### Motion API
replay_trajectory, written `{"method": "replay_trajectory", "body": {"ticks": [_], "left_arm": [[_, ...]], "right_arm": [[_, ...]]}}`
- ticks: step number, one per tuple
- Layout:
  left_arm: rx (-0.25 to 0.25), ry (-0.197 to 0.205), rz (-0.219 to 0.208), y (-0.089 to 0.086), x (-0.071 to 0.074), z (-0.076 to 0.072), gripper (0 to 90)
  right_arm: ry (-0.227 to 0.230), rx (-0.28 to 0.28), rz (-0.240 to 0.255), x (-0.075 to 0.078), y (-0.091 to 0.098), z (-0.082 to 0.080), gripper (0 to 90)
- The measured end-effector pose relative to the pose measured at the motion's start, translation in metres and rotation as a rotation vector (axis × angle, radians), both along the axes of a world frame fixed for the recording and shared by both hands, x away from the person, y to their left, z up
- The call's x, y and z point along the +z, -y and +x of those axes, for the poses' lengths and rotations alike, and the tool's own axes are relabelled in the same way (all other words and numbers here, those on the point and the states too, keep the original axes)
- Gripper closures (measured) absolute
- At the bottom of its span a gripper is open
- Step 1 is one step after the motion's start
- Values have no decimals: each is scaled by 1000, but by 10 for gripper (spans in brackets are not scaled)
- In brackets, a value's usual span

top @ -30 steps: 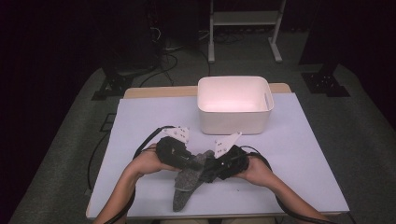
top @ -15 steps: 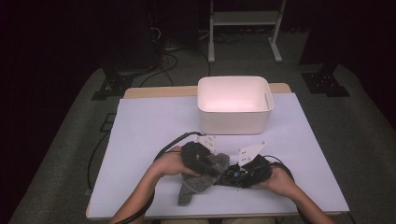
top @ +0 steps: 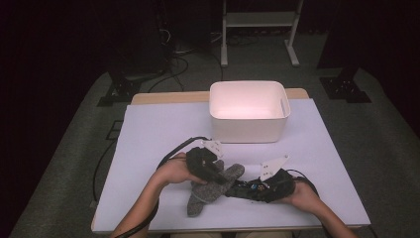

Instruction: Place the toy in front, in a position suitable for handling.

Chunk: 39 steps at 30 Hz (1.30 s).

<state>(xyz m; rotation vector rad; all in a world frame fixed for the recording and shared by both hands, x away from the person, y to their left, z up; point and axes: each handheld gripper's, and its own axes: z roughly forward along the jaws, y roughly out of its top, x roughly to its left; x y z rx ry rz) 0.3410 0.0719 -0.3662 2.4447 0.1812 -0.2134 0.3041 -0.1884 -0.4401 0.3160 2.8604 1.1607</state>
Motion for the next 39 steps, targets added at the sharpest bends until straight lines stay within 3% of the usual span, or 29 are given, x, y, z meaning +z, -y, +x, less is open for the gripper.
{"method": "replay_trajectory", "body": {"ticks": [4,7,11,13,17,18,22,24,28,30,34,36,39], "left_arm": [[16,15,-14,-16,7,-2,778],[38,38,52,-28,4,-2,778],[82,31,76,-41,-5,0,778],[80,33,89,-41,-10,-1,777],[47,16,-20,-35,-3,-3,777],[34,24,-30,-30,1,-5,778],[-46,48,-32,-3,12,-10,778],[-90,33,-61,15,14,-11,778],[-147,41,-1,45,5,-13,767],[-153,46,38,53,0,-13,694],[-110,60,1,46,10,-13,526],[-85,87,-8,38,18,-13,476],[-36,108,16,34,21,-11,397]], "right_arm": [[7,-1,-17,2,6,2,574],[7,-4,-17,3,15,1,619],[-3,-19,2,0,21,-1,627],[-9,-23,10,-1,22,-1,627],[-4,-16,14,-3,21,-2,626],[-3,-17,11,-4,20,-2,626],[-5,-21,13,-5,17,-2,622],[-2,-21,16,-6,17,-2,622],[-4,-27,24,-7,17,-3,622],[-5,-32,26,-7,17,-4,622],[-6,-28,32,-7,19,-3,623],[-6,-27,31,-7,18,-3,623],[-6,-33,27,-7,18,-4,622]]}}
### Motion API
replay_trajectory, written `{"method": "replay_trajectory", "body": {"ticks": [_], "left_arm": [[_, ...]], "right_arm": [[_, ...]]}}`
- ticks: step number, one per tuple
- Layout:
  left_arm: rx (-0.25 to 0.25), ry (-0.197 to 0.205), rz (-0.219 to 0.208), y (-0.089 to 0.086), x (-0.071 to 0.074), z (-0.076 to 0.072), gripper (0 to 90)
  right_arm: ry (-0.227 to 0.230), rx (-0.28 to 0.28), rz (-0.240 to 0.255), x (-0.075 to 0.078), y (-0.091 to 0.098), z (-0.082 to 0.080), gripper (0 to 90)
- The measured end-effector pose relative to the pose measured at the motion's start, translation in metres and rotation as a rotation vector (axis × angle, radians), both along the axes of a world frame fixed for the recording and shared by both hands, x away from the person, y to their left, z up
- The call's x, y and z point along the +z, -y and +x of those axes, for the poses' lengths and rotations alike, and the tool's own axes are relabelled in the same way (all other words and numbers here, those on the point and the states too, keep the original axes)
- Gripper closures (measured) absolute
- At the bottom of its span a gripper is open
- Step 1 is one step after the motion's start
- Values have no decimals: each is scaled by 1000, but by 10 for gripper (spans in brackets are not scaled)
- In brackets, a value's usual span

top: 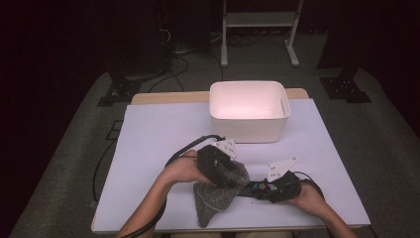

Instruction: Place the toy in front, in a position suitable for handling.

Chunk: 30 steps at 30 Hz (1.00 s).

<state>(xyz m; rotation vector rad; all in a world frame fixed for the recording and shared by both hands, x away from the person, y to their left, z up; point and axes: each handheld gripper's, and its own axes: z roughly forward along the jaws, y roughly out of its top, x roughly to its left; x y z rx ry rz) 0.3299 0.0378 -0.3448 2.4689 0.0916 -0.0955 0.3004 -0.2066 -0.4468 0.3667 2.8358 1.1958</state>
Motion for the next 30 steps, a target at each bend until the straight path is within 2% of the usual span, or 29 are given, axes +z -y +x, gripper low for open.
{"method": "replay_trajectory", "body": {"ticks": [4,8,10,12,13,15,17,19,21,24,28,30], "left_arm": [[32,-12,28,4,-8,7,355],[41,-56,45,13,-19,12,364],[29,-79,55,18,-24,13,373],[16,-108,61,21,-27,14,397],[-3,-134,69,23,-29,14,441],[-2,-140,71,23,-31,13,480],[1,-137,55,21,-30,13,520],[-8,-130,28,18,-28,13,623],[-18,-127,23,17,-28,11,681],[-36,-110,33,18,-28,7,734],[-28,-75,44,14,-25,2,755],[-21,-61,68,6,-23,0,756]], "right_arm": [[3,1,5,1,1,0,619],[-21,-15,48,4,6,1,570],[-24,-27,55,5,9,1,547],[-28,-31,46,5,10,0,535],[-25,-30,34,4,11,-1,532],[-23,-30,23,2,11,-3,531],[-13,-28,9,0,12,-3,542],[-14,-29,7,0,12,-3,599],[-17,-25,13,1,12,-2,631],[-10,-13,13,2,9,-2,638],[12,-1,8,2,6,-2,637],[31,0,5,2,3,-1,638]]}}
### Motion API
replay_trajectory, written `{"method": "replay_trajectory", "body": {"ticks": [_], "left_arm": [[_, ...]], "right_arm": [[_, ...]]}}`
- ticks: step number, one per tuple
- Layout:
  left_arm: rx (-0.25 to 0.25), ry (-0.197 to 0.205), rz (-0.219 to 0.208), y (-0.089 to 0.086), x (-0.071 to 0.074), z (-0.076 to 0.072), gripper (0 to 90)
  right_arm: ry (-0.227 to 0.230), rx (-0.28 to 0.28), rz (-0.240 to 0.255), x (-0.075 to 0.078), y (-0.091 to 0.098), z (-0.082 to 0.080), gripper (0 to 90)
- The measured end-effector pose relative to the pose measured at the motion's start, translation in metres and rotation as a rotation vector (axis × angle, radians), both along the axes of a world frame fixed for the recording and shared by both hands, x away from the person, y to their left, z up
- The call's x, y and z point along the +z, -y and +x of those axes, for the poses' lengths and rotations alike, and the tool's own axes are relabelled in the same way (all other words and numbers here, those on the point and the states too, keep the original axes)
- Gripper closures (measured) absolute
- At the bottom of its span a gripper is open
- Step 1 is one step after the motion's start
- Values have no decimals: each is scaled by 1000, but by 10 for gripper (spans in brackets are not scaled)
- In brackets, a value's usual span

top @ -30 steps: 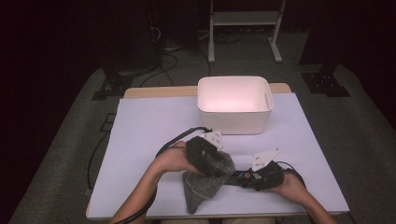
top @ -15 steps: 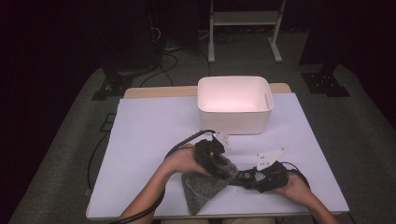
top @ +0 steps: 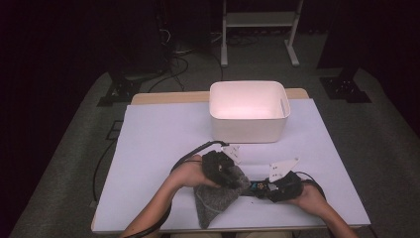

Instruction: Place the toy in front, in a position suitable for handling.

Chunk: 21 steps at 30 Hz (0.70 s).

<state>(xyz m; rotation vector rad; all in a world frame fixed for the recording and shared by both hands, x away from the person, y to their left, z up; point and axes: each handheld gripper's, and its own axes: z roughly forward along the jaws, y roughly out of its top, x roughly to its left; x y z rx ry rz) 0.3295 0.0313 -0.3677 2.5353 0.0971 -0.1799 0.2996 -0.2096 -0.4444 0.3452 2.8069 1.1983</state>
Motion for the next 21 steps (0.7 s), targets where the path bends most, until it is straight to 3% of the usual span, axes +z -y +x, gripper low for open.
{"method": "replay_trajectory", "body": {"ticks": [4,6,12,19,21], "left_arm": [[42,3,18,-18,6,2,743],[56,12,25,-25,9,4,741],[69,8,32,-23,3,10,737],[63,-7,9,-23,0,11,731],[60,-10,2,-20,0,12,741]], "right_arm": [[28,20,-25,2,-12,7,638],[15,27,-18,2,-17,12,638],[14,48,-23,2,-35,19,634],[-35,14,43,0,-18,17,667],[-43,1,42,0,-17,17,673]]}}
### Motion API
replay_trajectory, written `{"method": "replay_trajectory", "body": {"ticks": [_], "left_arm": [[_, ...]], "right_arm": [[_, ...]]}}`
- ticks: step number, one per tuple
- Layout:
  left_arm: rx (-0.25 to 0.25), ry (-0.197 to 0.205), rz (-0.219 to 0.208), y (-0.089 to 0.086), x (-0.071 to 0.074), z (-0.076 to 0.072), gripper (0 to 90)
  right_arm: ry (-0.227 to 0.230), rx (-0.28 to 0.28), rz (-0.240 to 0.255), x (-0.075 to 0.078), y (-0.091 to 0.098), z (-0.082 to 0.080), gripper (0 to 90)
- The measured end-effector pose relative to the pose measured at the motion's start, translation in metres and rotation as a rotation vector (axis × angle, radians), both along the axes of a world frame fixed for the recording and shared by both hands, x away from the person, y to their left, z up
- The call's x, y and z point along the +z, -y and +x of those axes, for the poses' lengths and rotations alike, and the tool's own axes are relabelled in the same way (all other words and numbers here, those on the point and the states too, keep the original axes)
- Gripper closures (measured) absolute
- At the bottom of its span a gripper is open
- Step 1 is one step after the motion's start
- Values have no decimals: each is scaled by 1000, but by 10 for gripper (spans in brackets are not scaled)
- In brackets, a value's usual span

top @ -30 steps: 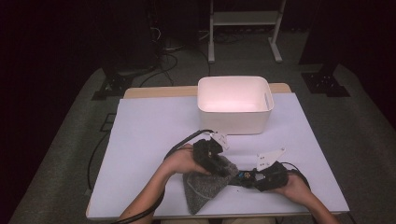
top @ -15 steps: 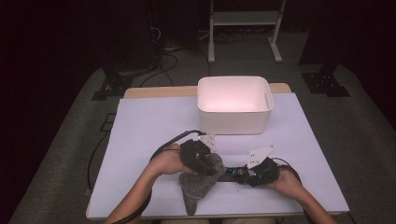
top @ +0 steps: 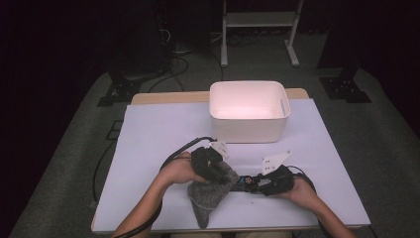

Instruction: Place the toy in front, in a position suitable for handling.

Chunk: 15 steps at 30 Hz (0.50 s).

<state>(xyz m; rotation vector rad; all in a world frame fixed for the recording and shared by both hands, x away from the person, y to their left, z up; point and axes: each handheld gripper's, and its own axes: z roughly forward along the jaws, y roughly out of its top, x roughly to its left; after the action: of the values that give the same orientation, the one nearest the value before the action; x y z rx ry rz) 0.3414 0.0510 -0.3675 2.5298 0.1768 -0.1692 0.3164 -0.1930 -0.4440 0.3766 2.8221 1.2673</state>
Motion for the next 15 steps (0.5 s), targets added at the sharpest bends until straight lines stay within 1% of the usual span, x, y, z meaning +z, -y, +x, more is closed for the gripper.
{"method": "replay_trajectory", "body": {"ticks": [2,4,5,8,10,13,15], "left_arm": [[-16,1,-2,7,0,0,753],[-44,12,11,18,1,-1,758],[-56,11,14,26,1,-2,758],[-85,8,23,43,1,0,759],[-106,7,19,55,1,1,759],[-117,-1,31,64,-1,2,755],[-99,-9,21,62,-1,4,755]], "right_arm": [[12,0,1,0,0,0,674],[17,-3,-1,0,0,-1,674],[18,-2,-1,0,0,-1,673],[12,-6,5,-1,-1,-2,670],[8,-10,10,-1,-1,-2,667],[7,-11,17,-2,-1,-1,664],[10,-17,21,-3,-1,-1,665]]}}
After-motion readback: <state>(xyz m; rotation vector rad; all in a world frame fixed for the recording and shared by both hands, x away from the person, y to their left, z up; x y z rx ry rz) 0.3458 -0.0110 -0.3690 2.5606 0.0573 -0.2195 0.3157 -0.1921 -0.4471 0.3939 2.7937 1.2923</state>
